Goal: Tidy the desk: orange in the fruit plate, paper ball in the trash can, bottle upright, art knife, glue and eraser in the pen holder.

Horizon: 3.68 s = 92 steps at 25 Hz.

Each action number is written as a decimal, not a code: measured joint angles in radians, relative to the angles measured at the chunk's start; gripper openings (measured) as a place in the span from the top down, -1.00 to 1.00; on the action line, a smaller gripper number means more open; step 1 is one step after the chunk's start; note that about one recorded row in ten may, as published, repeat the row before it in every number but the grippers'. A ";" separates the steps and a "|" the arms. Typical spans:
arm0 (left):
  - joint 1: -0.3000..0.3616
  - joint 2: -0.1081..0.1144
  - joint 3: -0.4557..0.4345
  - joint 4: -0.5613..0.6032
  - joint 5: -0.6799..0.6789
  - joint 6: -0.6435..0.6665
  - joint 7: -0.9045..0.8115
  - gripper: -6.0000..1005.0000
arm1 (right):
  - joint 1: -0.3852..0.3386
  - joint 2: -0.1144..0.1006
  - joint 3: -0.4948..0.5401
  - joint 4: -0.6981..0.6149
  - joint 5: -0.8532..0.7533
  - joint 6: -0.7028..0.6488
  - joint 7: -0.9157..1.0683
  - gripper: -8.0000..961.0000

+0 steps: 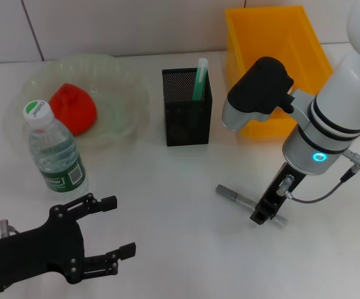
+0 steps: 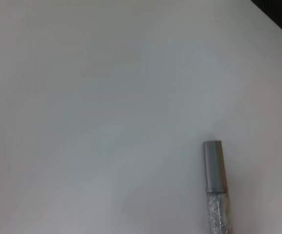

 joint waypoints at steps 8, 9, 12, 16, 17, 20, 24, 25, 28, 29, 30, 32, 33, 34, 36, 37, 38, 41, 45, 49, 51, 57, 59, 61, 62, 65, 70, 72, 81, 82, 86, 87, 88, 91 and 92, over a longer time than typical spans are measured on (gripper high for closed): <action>0.001 0.000 0.000 0.000 0.000 0.002 0.000 -0.73 | 0.000 -0.001 -0.010 0.002 0.000 0.006 0.004 0.30; 0.001 0.000 0.000 0.000 0.000 0.002 0.000 -0.73 | 0.000 -0.002 -0.010 0.002 0.000 0.006 0.004 0.30; 0.002 0.000 0.000 0.000 0.000 0.002 0.000 -0.73 | 0.000 -0.002 -0.010 0.002 0.000 0.007 0.004 0.30; 0.001 0.000 0.000 -0.001 0.000 0.000 0.000 -0.73 | 0.000 -0.003 -0.010 0.003 -0.001 0.007 0.004 0.38; 0.001 0.000 0.000 -0.001 0.000 0.000 0.000 -0.73 | 0.000 -0.003 -0.010 0.003 -0.002 0.007 0.004 0.41; -0.003 0.000 0.000 -0.002 0.000 -0.003 0.000 -0.73 | 0.000 -0.003 -0.010 0.003 -0.007 0.007 0.004 0.47; -0.004 0.000 0.000 -0.002 0.000 -0.003 0.000 -0.73 | 0.002 -0.003 -0.010 0.006 -0.013 0.005 0.005 0.54; -0.004 0.000 0.000 -0.002 0.000 -0.004 0.000 -0.73 | 0.002 -0.003 -0.010 0.006 -0.013 0.005 0.005 0.55; -0.005 0.000 0.000 -0.001 0.000 -0.004 0.000 -0.73 | 0.004 -0.002 -0.010 0.006 -0.013 0.003 0.006 0.57; -0.005 0.000 0.000 0.000 0.000 -0.004 0.000 -0.73 | 0.005 -0.002 -0.010 0.006 -0.014 0.002 0.005 0.58; -0.005 0.000 0.000 0.000 0.000 -0.004 0.000 -0.73 | 0.007 -0.002 -0.010 0.007 -0.014 0.002 0.005 0.59; -0.005 0.000 0.000 0.000 0.000 -0.004 0.000 -0.73 | 0.011 -0.002 -0.010 0.014 -0.014 0.001 0.003 0.60; -0.005 0.000 0.000 0.000 0.000 -0.004 0.000 -0.73 | 0.013 -0.002 -0.010 0.020 -0.014 0.002 0.001 0.61; -0.005 0.000 0.000 0.000 0.000 -0.005 0.000 -0.73 | 0.017 -0.002 -0.010 0.029 -0.014 0.003 0.001 0.62; -0.005 0.000 0.000 0.000 0.000 -0.005 0.000 -0.73 | 0.023 -0.002 -0.013 0.040 -0.014 0.004 -0.001 0.63; -0.005 0.000 0.000 0.000 0.000 -0.006 0.000 -0.73 | 0.025 -0.002 -0.016 0.042 -0.014 0.004 -0.001 0.64; -0.005 0.000 0.000 0.000 0.000 -0.006 0.000 -0.73 | 0.026 -0.002 -0.019 0.042 -0.014 0.004 -0.001 0.65; -0.005 0.000 -0.002 0.000 0.000 -0.005 0.000 -0.73 | 0.025 -0.001 -0.022 0.034 -0.014 0.000 -0.002 0.69; -0.005 0.000 -0.004 0.000 0.000 -0.002 0.000 -0.73 | 0.020 -0.002 -0.018 0.017 -0.010 0.000 -0.003 0.72; -0.005 0.000 -0.005 0.000 0.000 -0.002 0.000 -0.73 | 0.018 -0.003 -0.012 0.015 -0.007 0.001 -0.004 0.72; -0.005 0.000 -0.005 0.000 0.000 -0.002 0.000 -0.73 | 0.017 -0.003 -0.001 0.008 -0.005 0.000 -0.005 0.72; -0.005 0.001 -0.007 0.000 0.000 0.000 0.000 -0.73 | -0.002 -0.008 0.205 -0.094 0.074 -0.092 -0.077 0.72; -0.005 0.001 -0.008 0.001 0.000 0.002 0.000 -0.73 | -0.005 -0.008 0.231 -0.119 0.077 -0.109 -0.084 0.72; -0.006 0.001 -0.008 0.002 0.000 0.003 0.000 -0.73 | -0.015 -0.009 0.272 -0.184 0.070 -0.133 -0.091 0.72; -0.006 0.001 -0.008 0.003 0.000 0.004 0.000 -0.73 | -0.025 -0.011 0.287 -0.251 0.045 -0.150 -0.094 0.72; -0.007 0.002 -0.008 0.003 0.000 0.004 0.000 -0.73 | -0.034 -0.012 0.292 -0.334 0.000 -0.163 -0.097 0.72; -0.015 -0.001 -0.008 0.003 0.000 0.005 0.000 -0.73 | -0.037 -0.010 0.281 -0.500 -0.110 -0.191 -0.127 0.72; -0.015 -0.001 -0.008 0.003 0.000 0.005 0.000 -0.73 | -0.027 -0.009 0.256 -0.570 -0.174 -0.202 -0.186 0.72; -0.019 -0.010 -0.016 0.003 -0.007 -0.002 -0.014 -0.73 | 0.007 -0.008 0.135 -0.668 -0.293 -0.186 -0.379 0.72; -0.019 -0.022 -0.024 0.003 -0.008 0.009 -0.013 -0.73 | 0.012 -0.008 0.120 -0.683 -0.295 -0.176 -0.436 0.72; -0.019 -0.024 -0.024 0.004 -0.008 0.010 -0.012 -0.73 | 0.014 -0.009 0.103 -0.717 -0.297 -0.148 -0.510 0.72; -0.020 -0.032 -0.025 0.004 -0.007 0.012 -0.013 -0.73 | 0.011 -0.009 0.099 -0.743 -0.297 -0.120 -0.568 0.72; -0.020 -0.032 -0.025 0.004 -0.007 0.012 -0.013 -0.73 | 0.011 -0.009 0.099 -0.743 -0.297 -0.120 -0.568 0.72; -0.020 -0.035 -0.025 0.004 -0.006 0.012 -0.013 -0.73 | -0.009 -0.007 0.097 -0.774 -0.298 -0.058 -0.679 0.72; -0.016 -0.040 -0.025 0.004 -0.007 0.012 -0.014 -0.73 | -0.028 -0.006 0.089 -0.782 -0.298 -0.010 -0.748 0.72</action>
